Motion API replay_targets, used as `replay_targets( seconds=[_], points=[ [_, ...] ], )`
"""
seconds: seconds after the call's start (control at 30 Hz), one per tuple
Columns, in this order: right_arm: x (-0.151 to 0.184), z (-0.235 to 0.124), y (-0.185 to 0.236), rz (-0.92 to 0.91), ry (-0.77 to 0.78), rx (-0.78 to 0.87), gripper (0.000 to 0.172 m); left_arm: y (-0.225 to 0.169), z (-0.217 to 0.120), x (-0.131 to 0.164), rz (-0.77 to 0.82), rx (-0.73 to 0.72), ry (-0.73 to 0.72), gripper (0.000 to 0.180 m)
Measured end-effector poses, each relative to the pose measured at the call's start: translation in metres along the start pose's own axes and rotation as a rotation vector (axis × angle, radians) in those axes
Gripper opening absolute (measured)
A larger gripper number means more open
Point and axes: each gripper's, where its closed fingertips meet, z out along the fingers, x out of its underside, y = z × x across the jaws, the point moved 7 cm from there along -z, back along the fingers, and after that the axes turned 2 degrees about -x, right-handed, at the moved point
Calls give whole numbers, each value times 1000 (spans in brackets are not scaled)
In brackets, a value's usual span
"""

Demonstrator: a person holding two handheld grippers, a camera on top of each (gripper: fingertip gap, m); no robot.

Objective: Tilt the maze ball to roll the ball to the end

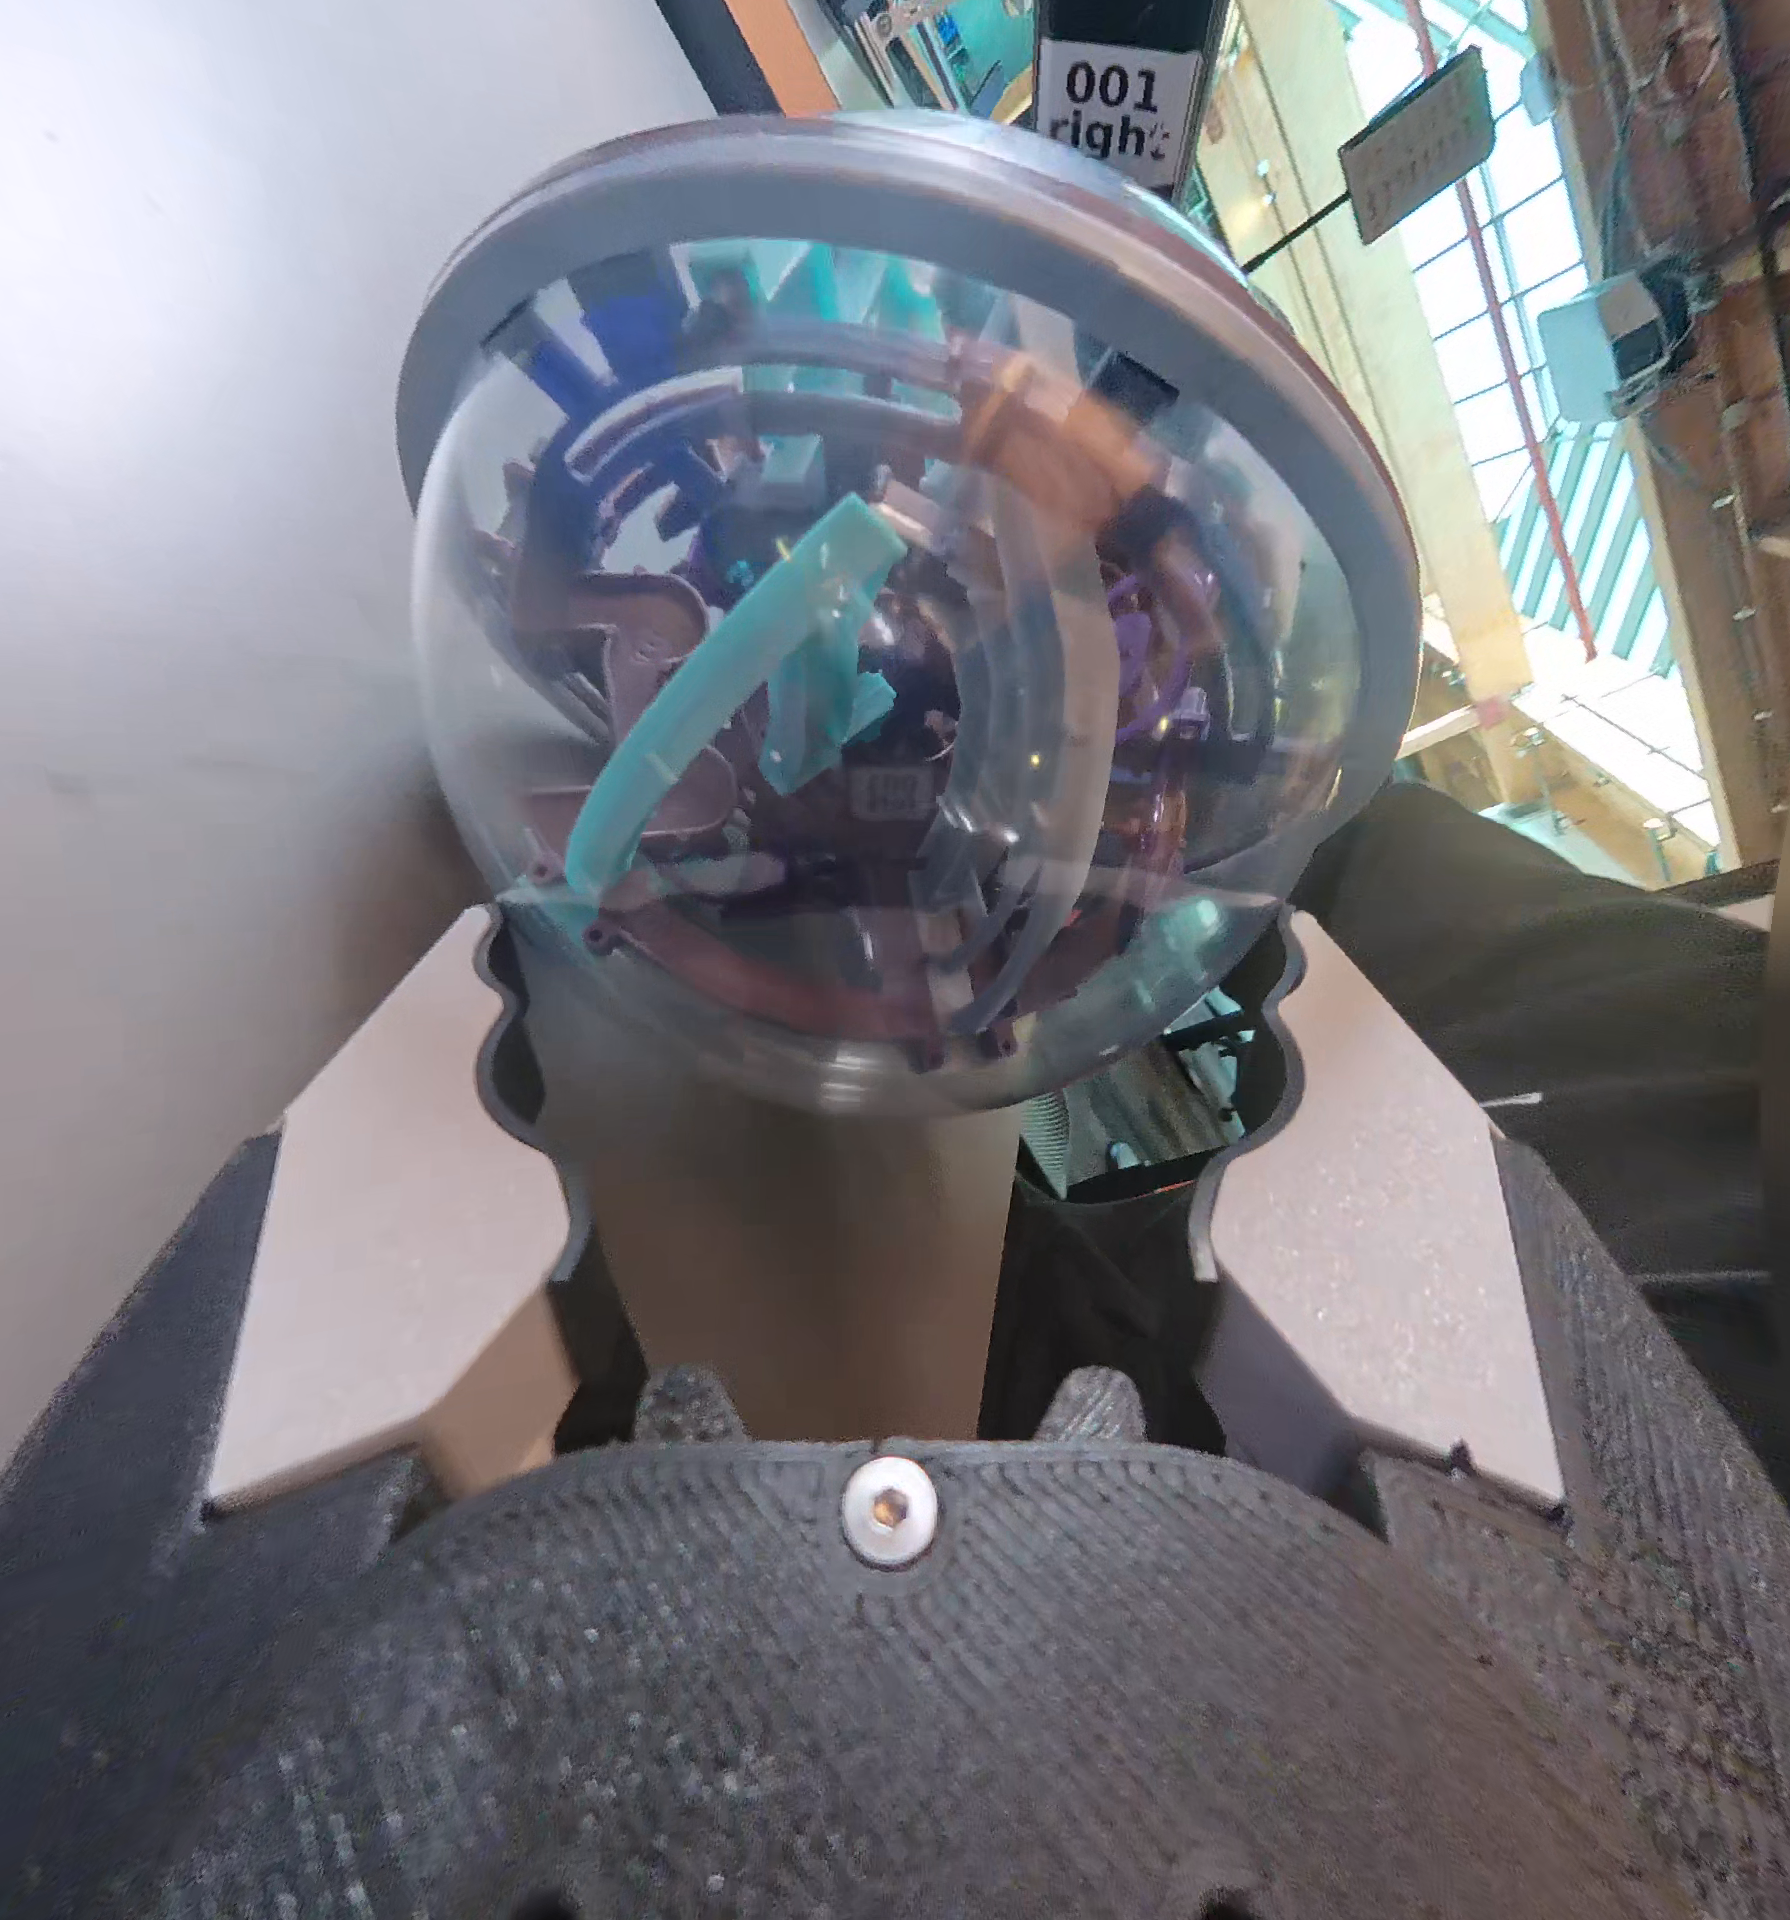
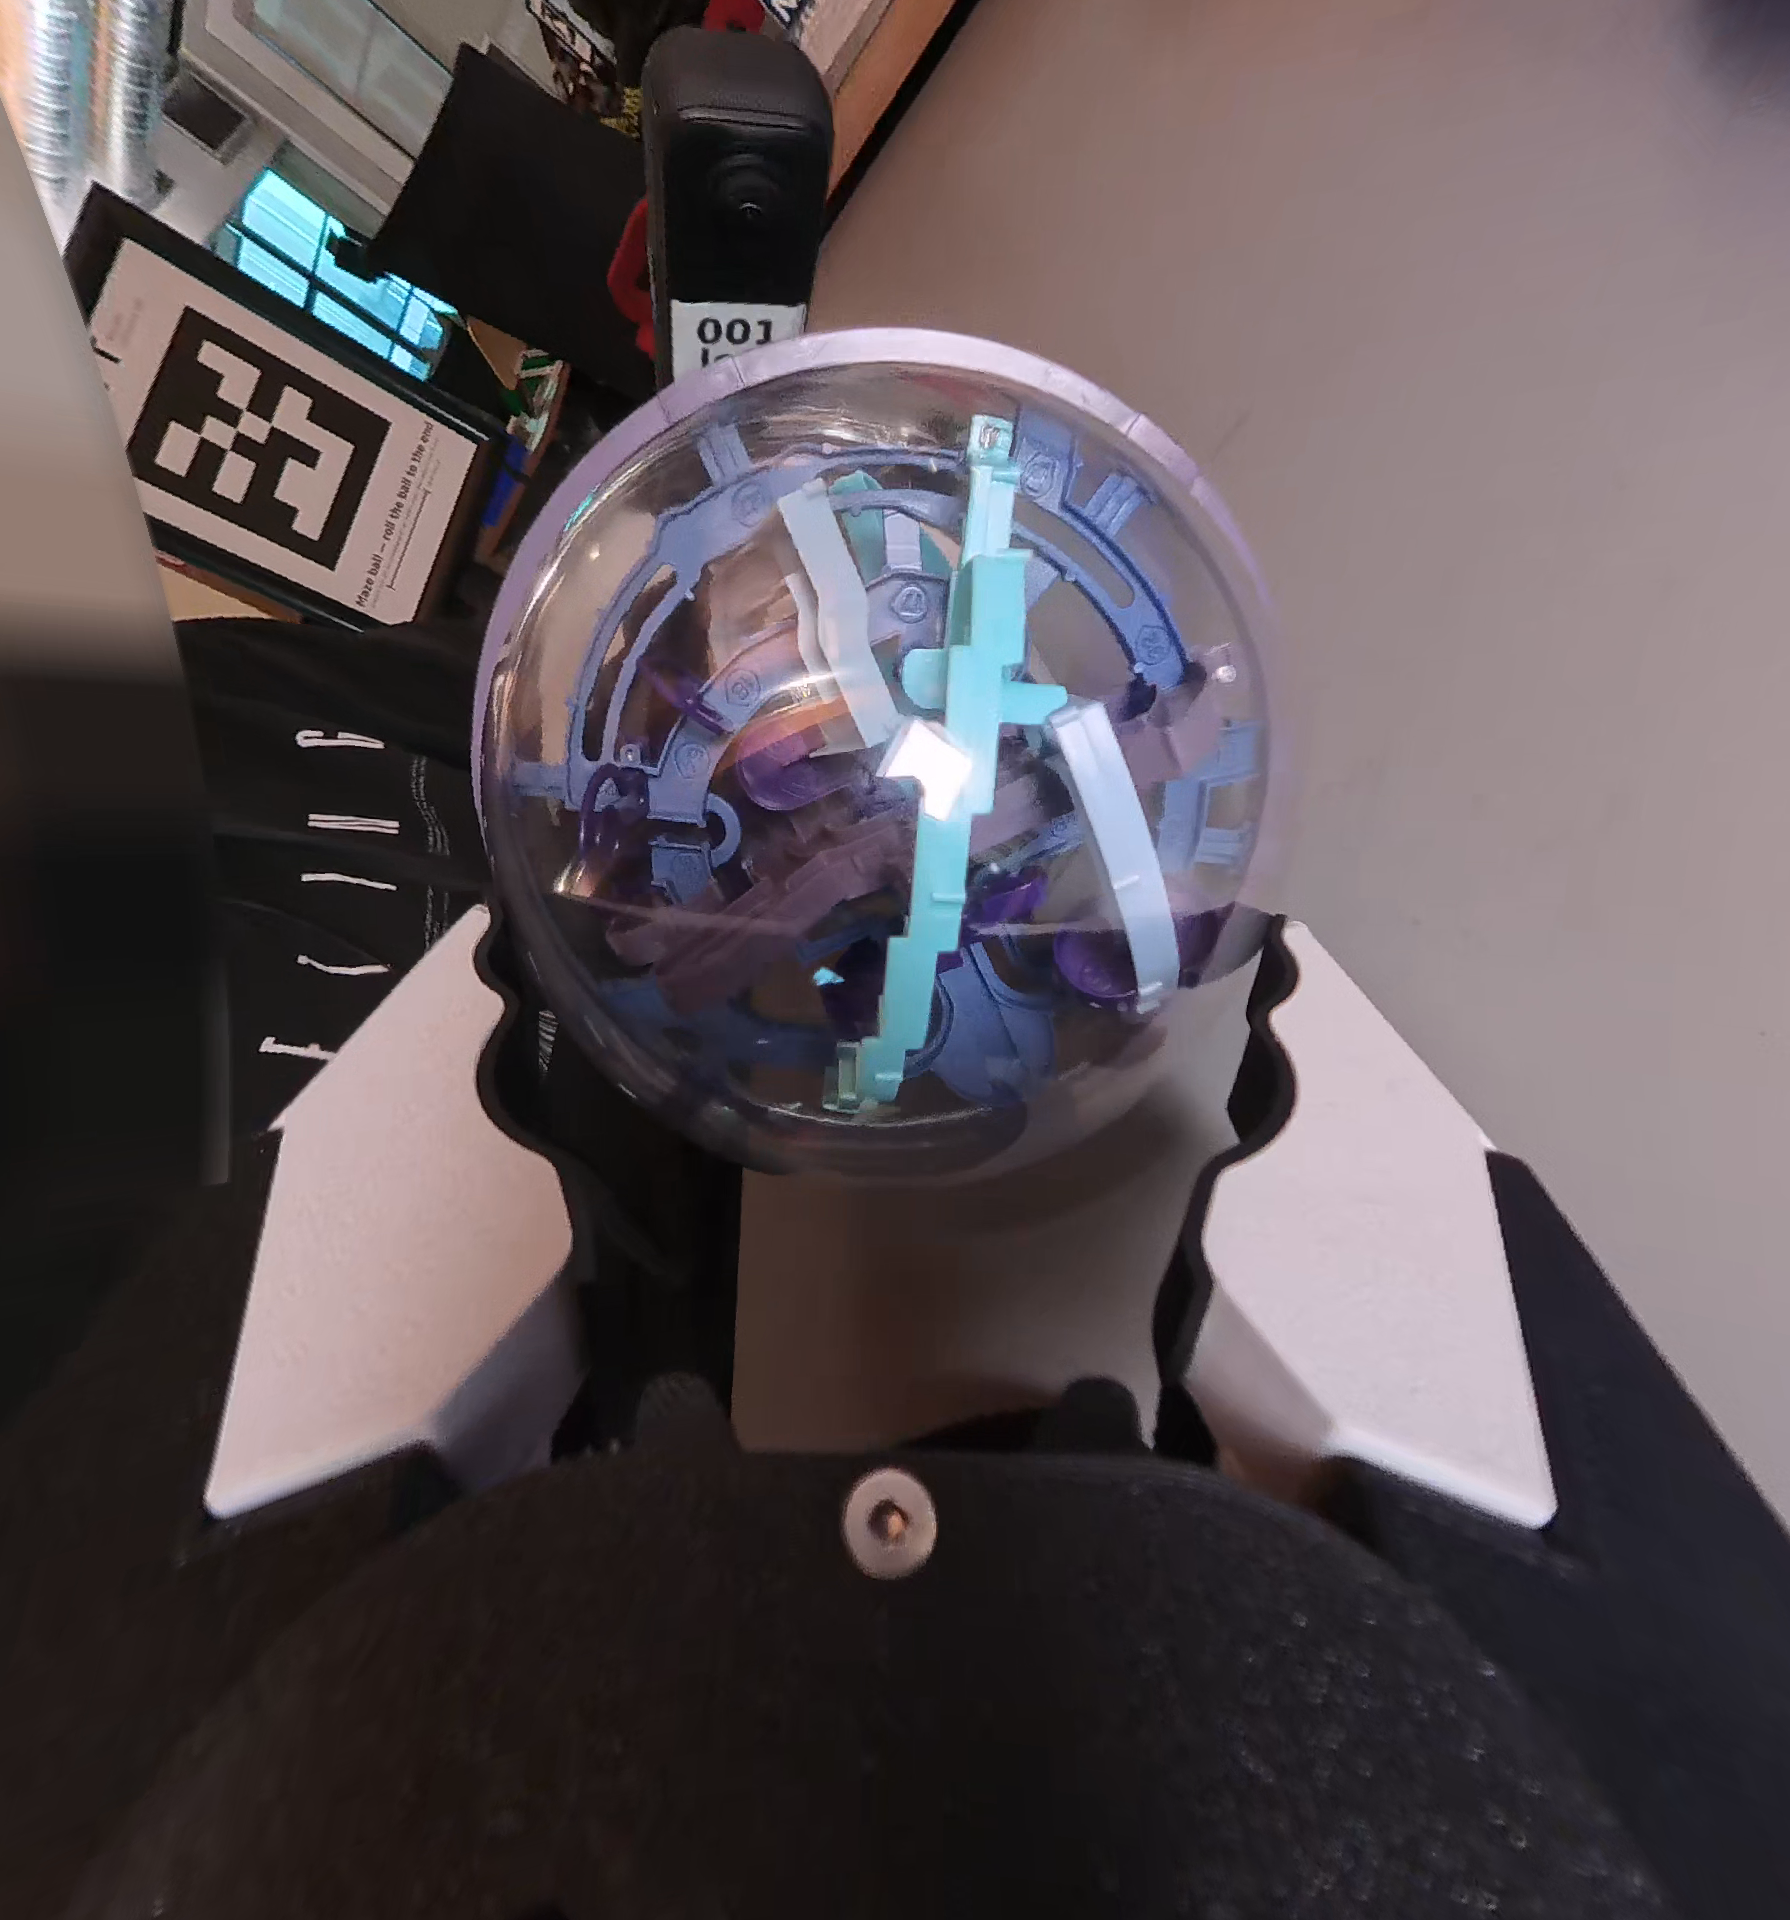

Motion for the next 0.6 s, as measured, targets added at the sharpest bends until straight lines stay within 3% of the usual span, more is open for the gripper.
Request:
replay_targets(
  seconds=[0.2, 0.4, 0.6],
  points=[
    [-1, -1, -2, -13, -4, -20, 133, -15, -19, -12, 306, -57, -98, 141],
    [-7, 1, -3, -26, -9, -36, 133, -45, -30, -37, 821, -210, -129, 143],
    [-15, 4, -3, -46, -51, -35, 130, -39, -5, -42, 890, -233, 47, 134]
  ],
)
